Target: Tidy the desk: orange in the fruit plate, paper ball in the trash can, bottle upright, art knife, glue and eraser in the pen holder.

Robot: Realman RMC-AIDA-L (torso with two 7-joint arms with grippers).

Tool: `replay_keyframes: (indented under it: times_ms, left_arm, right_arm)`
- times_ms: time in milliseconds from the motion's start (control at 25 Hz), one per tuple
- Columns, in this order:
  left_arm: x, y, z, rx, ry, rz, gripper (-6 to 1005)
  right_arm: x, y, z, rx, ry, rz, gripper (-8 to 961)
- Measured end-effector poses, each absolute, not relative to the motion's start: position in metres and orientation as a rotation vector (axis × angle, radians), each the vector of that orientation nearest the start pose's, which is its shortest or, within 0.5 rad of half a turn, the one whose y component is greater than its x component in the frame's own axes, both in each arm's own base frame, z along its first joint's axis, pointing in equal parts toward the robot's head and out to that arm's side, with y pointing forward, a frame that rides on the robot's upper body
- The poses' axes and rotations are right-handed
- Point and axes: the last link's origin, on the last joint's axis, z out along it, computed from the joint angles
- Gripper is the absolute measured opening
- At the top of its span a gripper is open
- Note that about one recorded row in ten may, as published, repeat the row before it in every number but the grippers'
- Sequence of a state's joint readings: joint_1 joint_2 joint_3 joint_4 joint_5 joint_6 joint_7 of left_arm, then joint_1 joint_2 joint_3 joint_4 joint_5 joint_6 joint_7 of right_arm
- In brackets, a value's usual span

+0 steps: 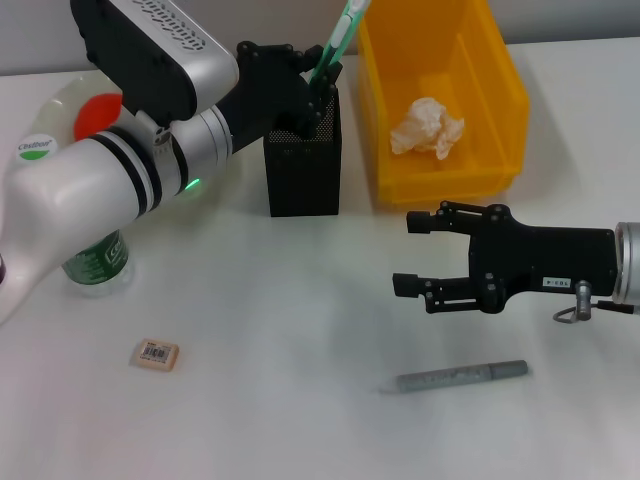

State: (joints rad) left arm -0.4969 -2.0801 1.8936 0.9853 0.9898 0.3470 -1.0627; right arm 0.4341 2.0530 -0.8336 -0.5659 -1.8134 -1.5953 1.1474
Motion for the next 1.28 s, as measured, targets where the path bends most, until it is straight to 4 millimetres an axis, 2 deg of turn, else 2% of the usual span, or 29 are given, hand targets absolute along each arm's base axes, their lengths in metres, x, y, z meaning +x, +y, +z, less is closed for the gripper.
replay_keyframes:
  times_ms: [640, 840, 1000, 1120, 1280]
  left_arm:
    - [-0.139, 0.385, -0.086, -2.36, -0.223, -0.584, 194]
    - [-0.135, 0.378, -0.08, -2.378, -0.201, -0.656, 349]
    - [-0.126, 0.371, -0.072, -2.382, -0.156, -0.687, 582]
    - [-0.109, 0.362, -0.06, -2.46, -0.114, -0.655, 683]
    - [-0.105, 0.359, -0.054, -2.506, -0.11, -0.617, 791]
  right_arm:
    - [0.275, 0.297, -0.012, -2.756, 0.436, 0.801, 840]
    - [0.275, 0.297, -0.011, -2.757, 0.435, 0.8, 840]
    - [0.275, 0.297, -0.01, -2.756, 0.444, 0.803, 840]
    - [0.275, 0.298, -0.009, -2.754, 0.451, 0.803, 840]
    - [0.276, 0.298, -0.008, -2.751, 0.458, 0.803, 840]
